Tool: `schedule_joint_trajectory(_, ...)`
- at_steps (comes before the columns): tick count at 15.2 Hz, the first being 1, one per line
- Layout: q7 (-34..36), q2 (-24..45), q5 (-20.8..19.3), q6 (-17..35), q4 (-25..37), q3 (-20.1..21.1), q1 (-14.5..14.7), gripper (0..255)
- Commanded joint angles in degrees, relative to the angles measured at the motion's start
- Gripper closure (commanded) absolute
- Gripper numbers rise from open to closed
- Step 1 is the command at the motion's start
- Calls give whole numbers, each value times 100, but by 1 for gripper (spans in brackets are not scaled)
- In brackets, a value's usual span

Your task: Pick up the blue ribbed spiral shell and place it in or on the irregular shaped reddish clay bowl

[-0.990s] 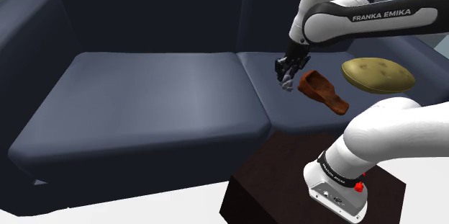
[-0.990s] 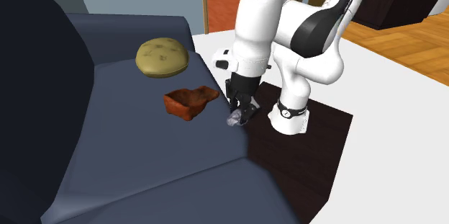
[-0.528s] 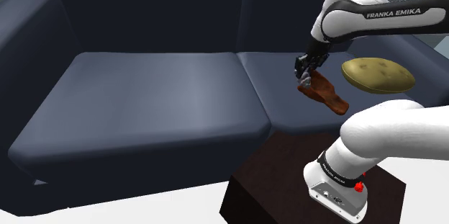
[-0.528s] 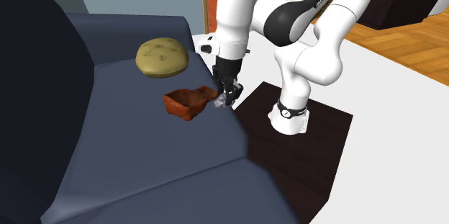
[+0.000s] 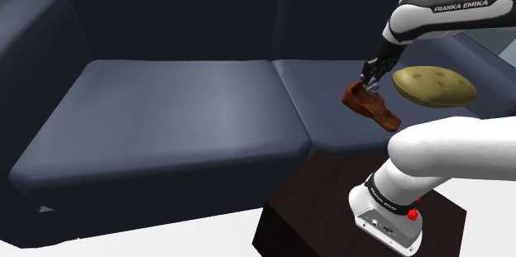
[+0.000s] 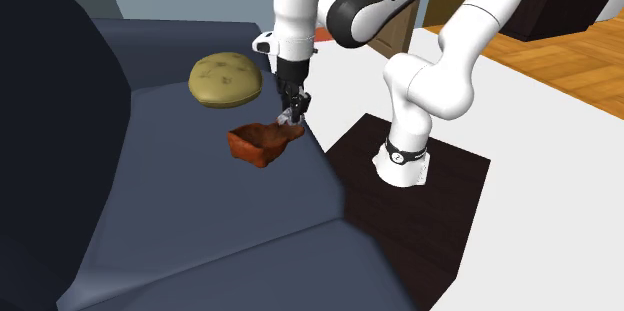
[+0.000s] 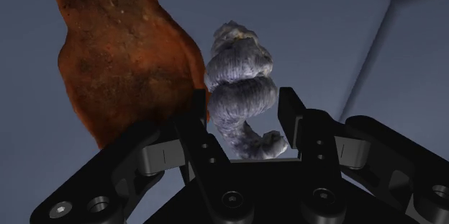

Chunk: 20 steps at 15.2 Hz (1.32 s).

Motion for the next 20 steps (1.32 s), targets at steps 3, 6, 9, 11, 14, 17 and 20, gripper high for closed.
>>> schedule_joint_trajectory(3, -637, 347, -242, 117, 337, -570, -225, 255)
schedule_joint_trajectory(6, -1090, 691, -328, 214, 669, -982, -301, 255)
schedule_joint_trajectory(9, -1589, 1110, -332, 315, 1083, -1434, -311, 255)
schedule_joint_trajectory(11, -1586, 1183, -352, 492, 979, -1485, -310, 255)
schedule_joint_trajectory(14, -1585, 1309, -379, 763, 831, -1565, -304, 255)
schedule_joint_trajectory(17, -1589, 1453, -399, 1042, 695, -1649, -292, 255)
schedule_joint_trajectory(20, -1598, 1617, -410, 1329, 569, -1737, -272, 255)
